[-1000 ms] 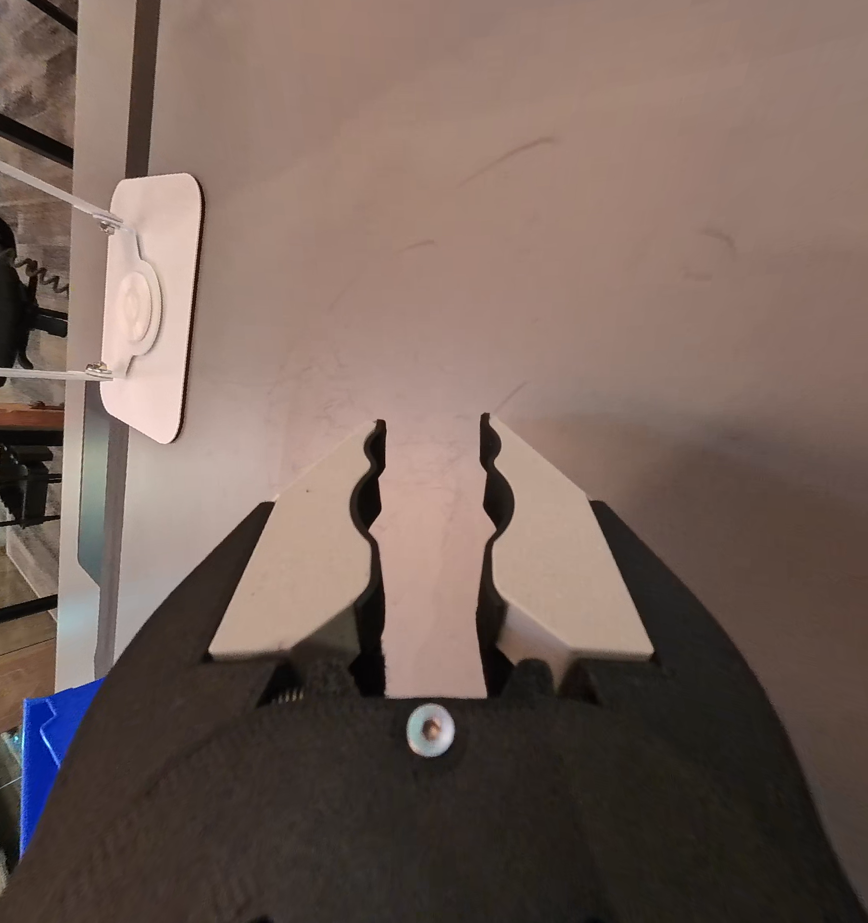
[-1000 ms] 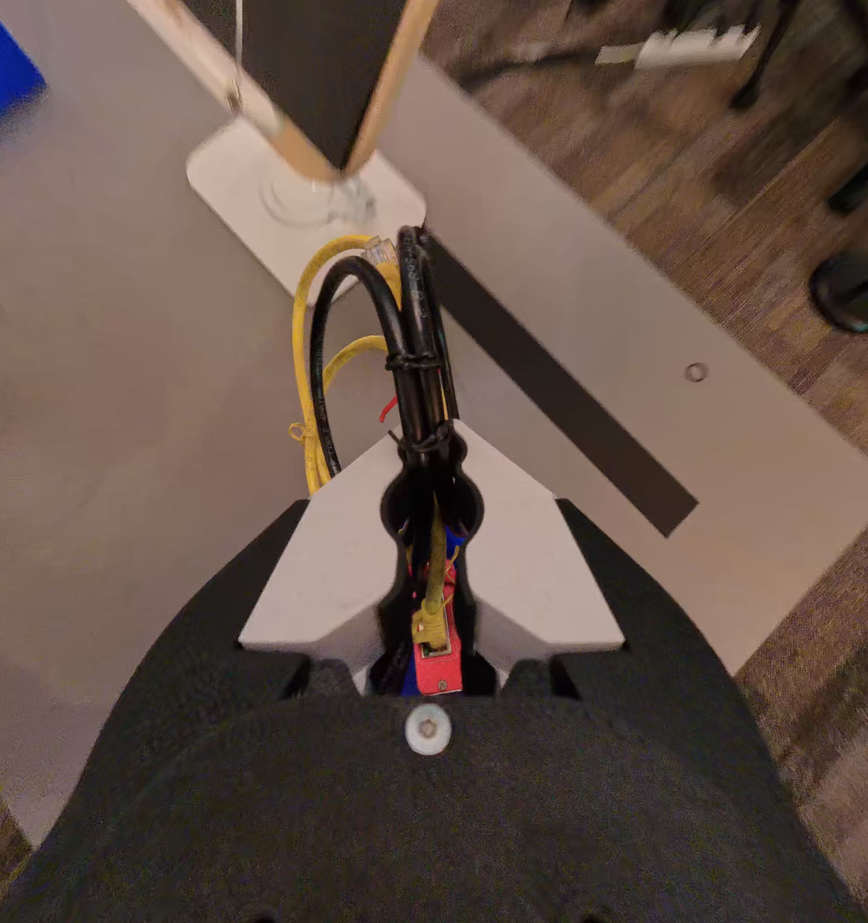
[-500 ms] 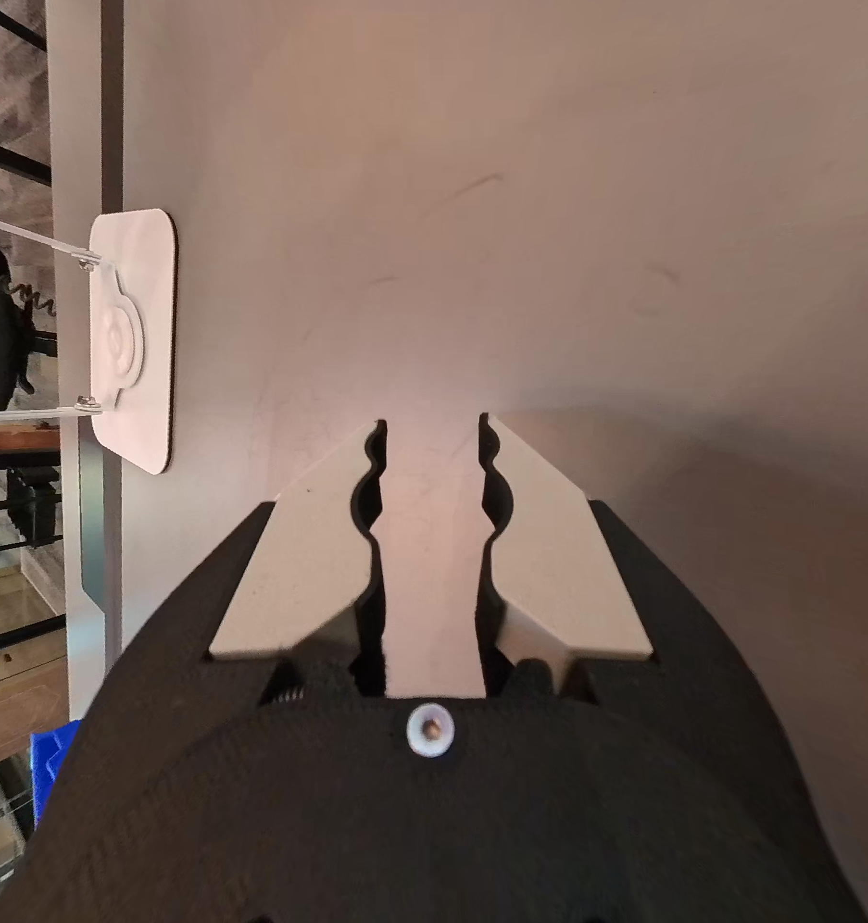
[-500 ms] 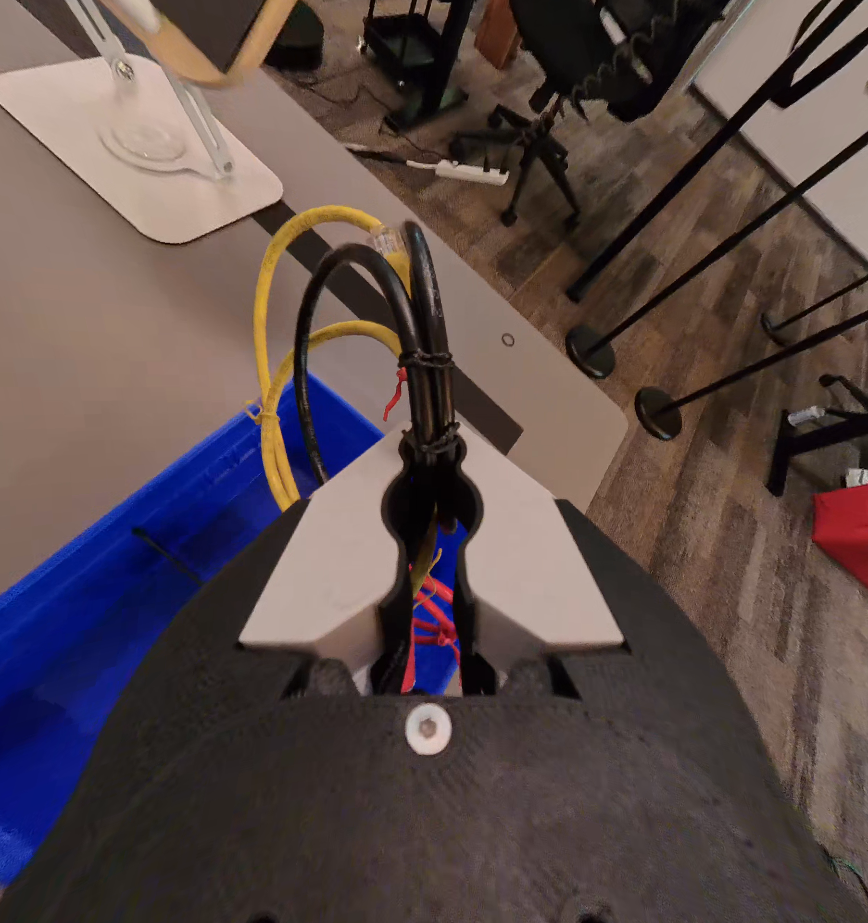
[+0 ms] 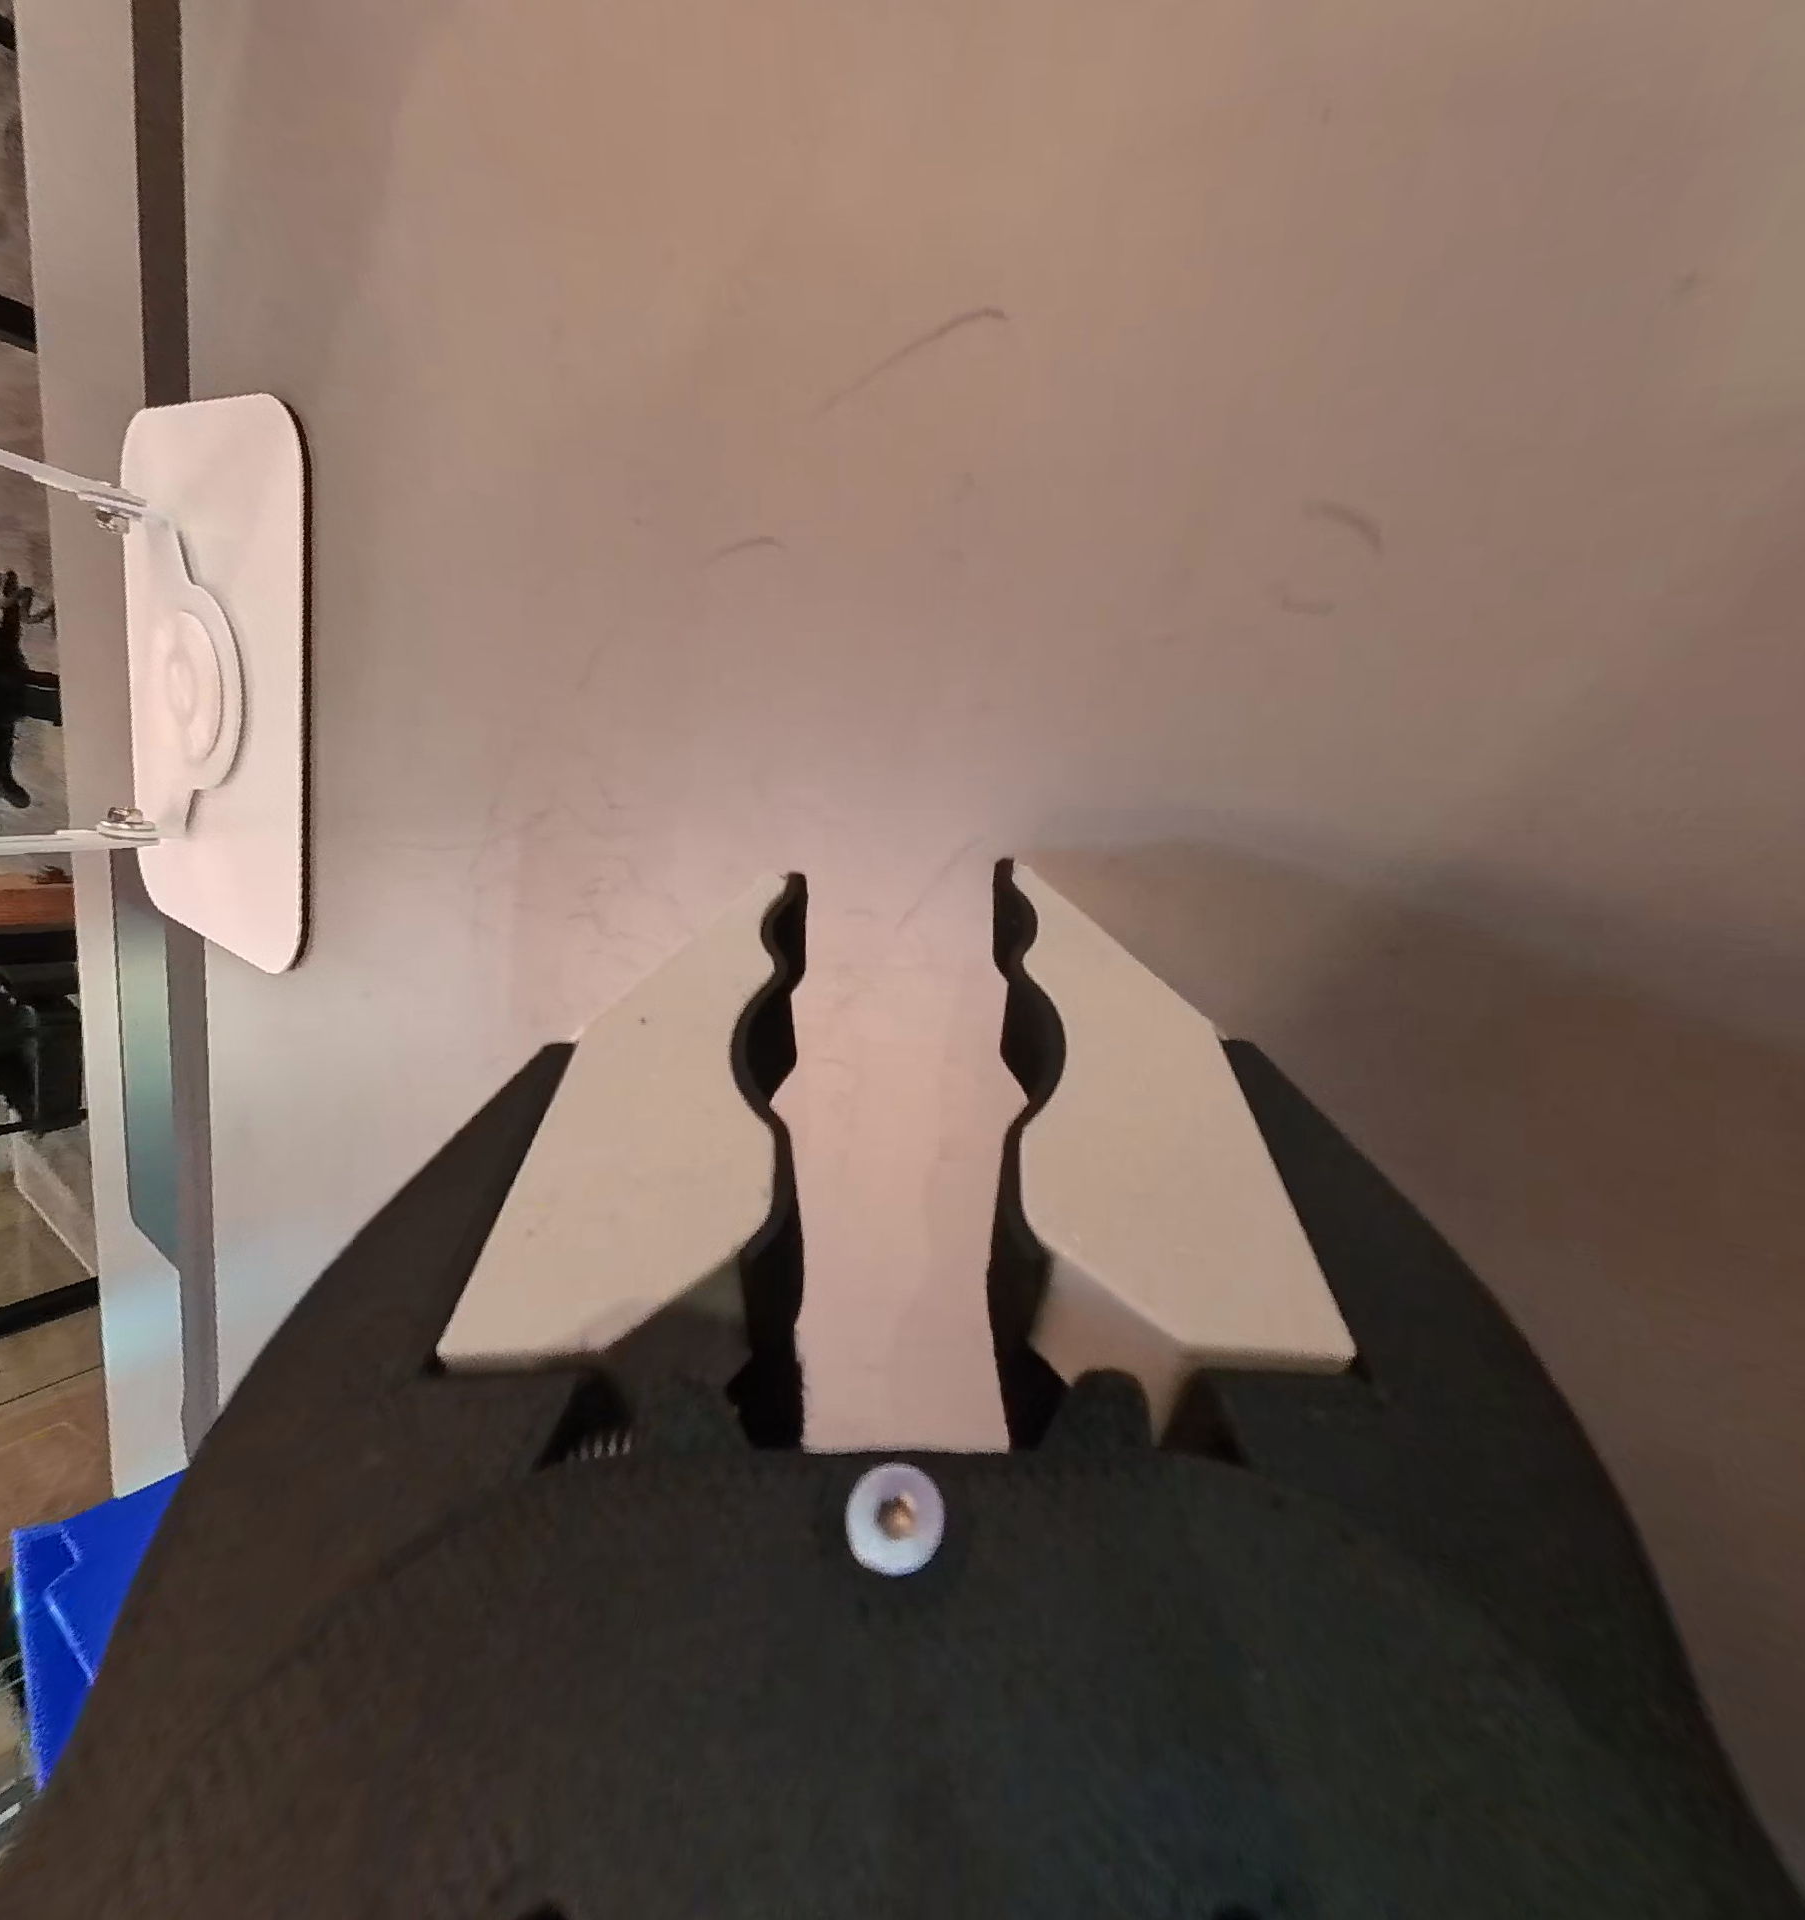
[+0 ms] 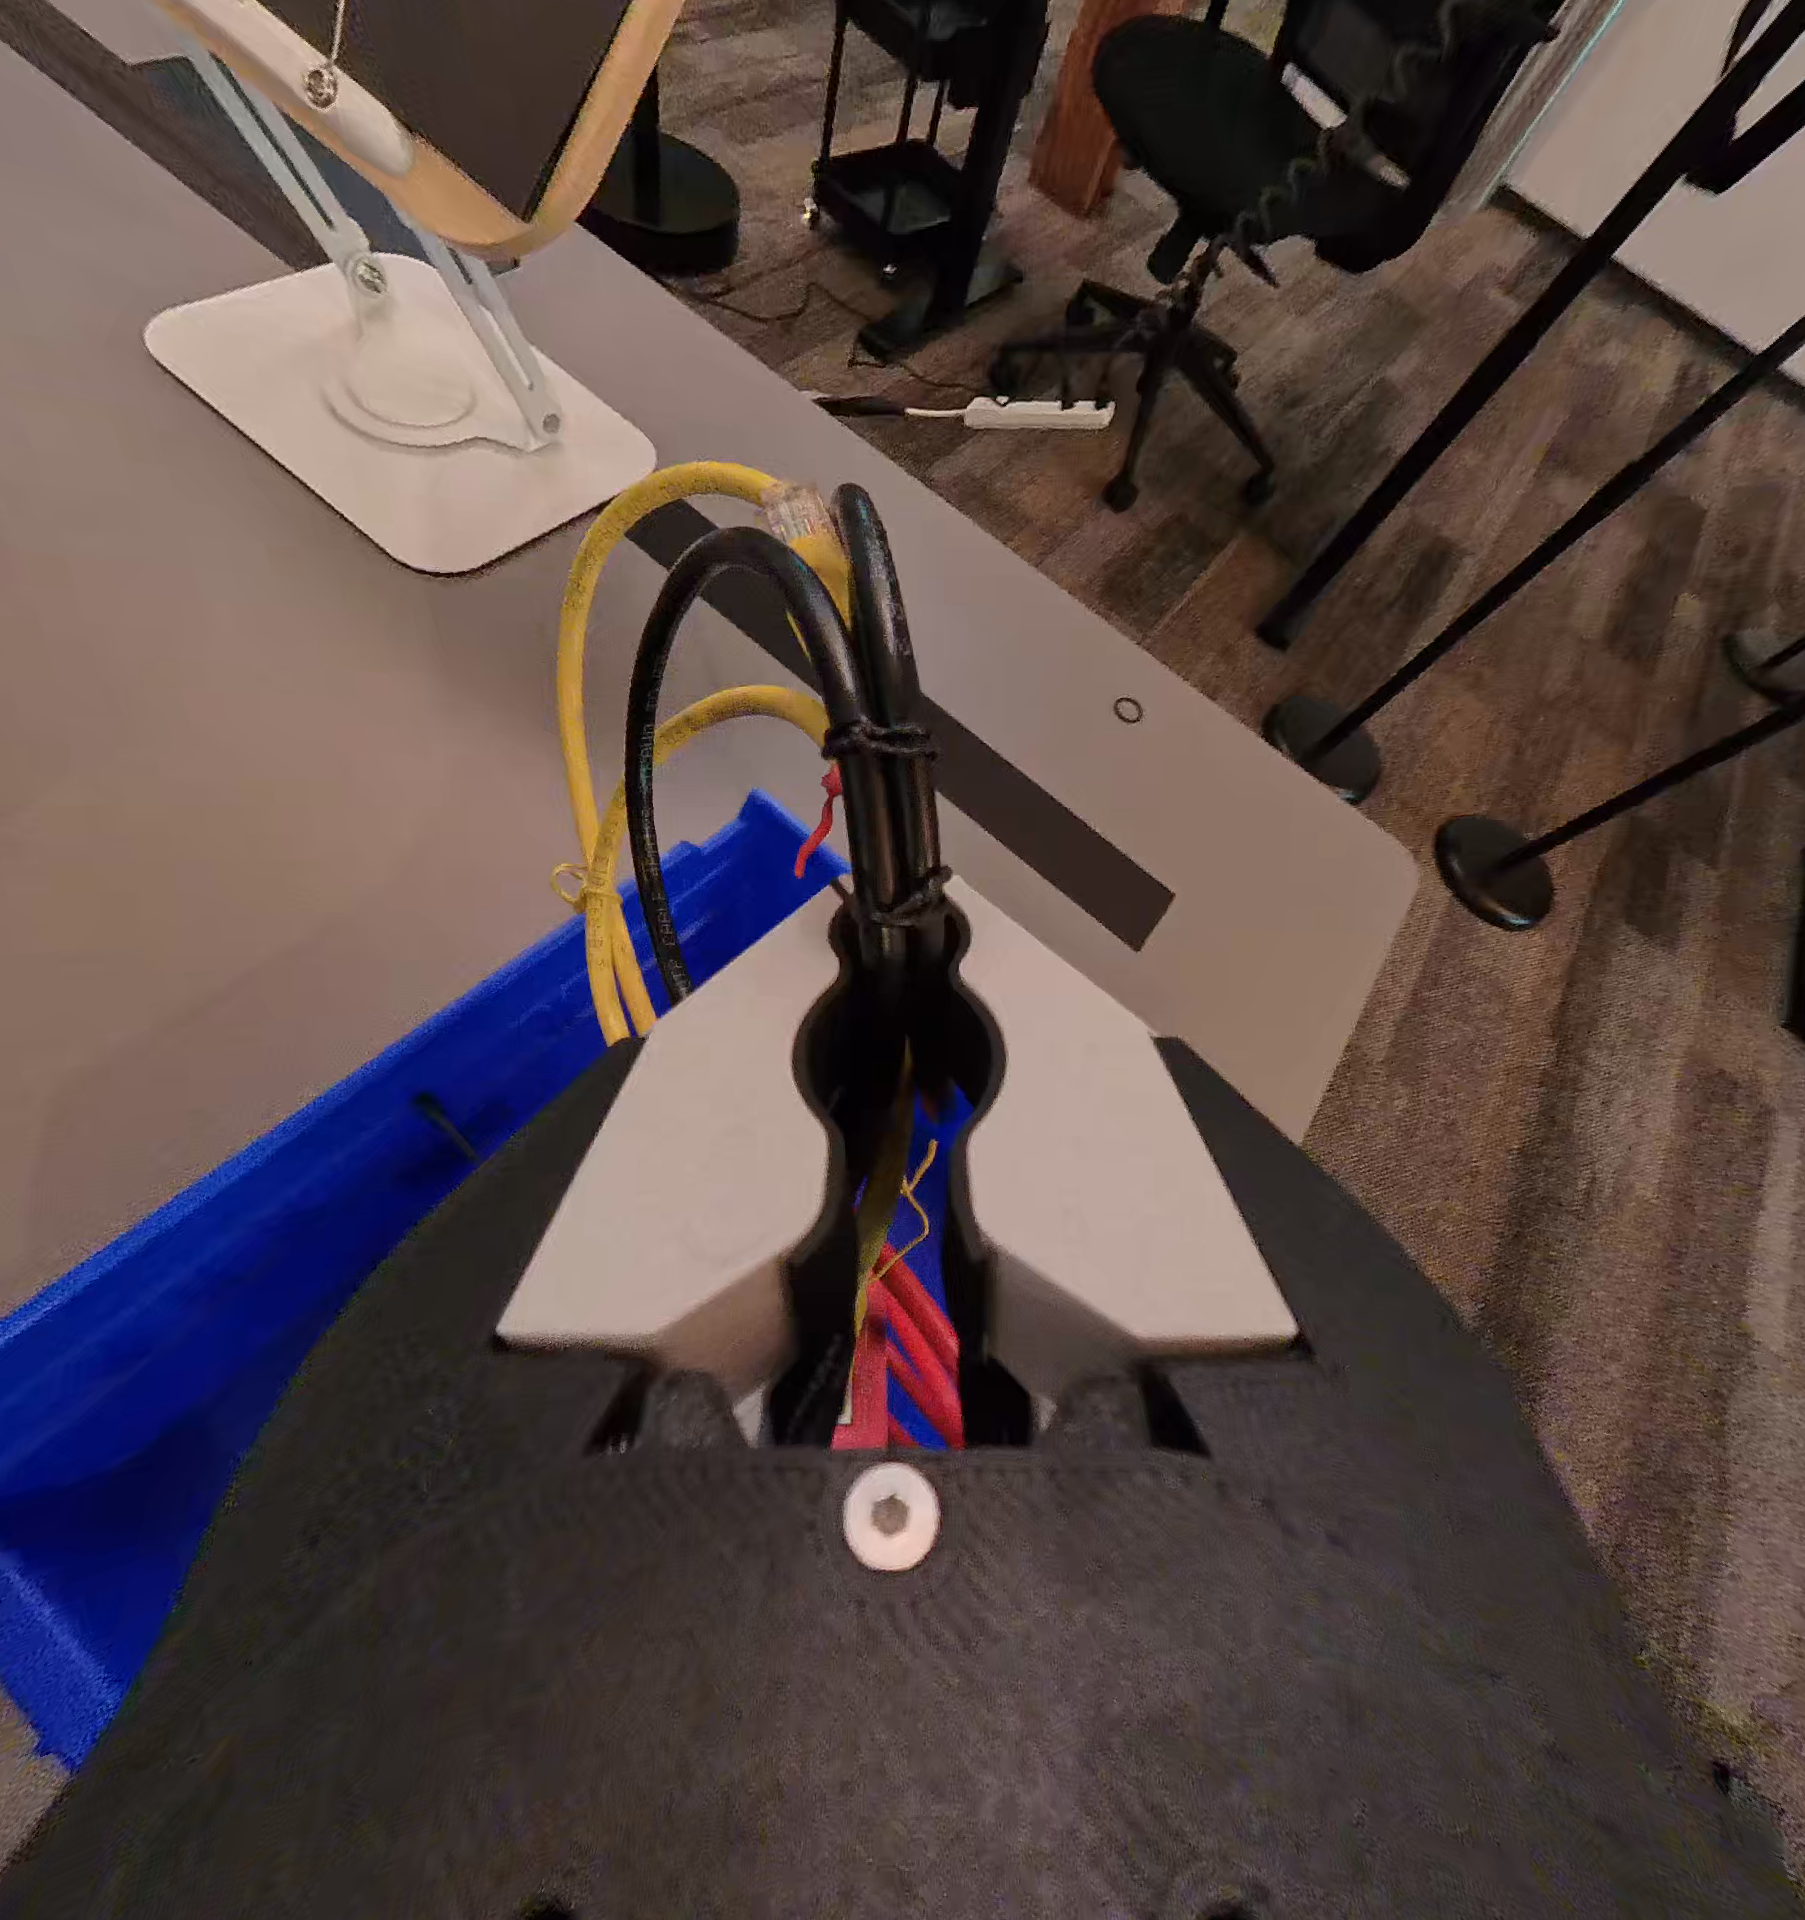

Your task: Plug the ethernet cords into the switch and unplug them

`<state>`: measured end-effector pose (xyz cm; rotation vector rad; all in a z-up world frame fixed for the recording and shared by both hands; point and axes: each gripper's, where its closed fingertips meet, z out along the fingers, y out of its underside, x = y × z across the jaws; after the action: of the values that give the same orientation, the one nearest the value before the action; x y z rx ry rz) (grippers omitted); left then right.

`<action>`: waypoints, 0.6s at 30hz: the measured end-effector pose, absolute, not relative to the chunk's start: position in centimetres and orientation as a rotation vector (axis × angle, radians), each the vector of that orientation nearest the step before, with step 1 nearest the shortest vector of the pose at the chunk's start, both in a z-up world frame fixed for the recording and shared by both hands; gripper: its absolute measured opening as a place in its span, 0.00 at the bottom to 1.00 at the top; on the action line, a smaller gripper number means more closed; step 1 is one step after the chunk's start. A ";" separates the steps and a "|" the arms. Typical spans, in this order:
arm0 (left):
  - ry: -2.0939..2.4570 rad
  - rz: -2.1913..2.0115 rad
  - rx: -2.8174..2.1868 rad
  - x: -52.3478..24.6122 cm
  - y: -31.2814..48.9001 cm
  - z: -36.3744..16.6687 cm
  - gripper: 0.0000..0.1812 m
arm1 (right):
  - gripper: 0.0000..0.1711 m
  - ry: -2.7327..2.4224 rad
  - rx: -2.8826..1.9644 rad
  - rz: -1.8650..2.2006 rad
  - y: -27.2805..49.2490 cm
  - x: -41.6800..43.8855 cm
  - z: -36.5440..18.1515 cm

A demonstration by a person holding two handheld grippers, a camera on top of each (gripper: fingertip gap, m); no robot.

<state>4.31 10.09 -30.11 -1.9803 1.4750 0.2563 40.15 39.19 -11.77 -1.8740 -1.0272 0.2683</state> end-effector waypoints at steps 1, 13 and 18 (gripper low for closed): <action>1.474 0.254 -1.983 4.2 10.1 -30.1 0.18 | 0.04 -1.020 -1.895 0.286 39.3 40.1 -12.0; 1.467 0.246 -1.993 4.0 10.0 -30.4 0.18 | 0.04 -0.792 -1.887 0.639 40.2 39.9 -14.2; 1.473 0.249 -1.990 4.2 10.0 -30.5 0.18 | 0.05 -0.774 -1.875 0.699 40.2 39.4 -14.7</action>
<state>4.19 9.99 -30.52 -1.9899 1.4727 0.2489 39.42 40.22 -14.72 -1.8749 -0.7739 0.6991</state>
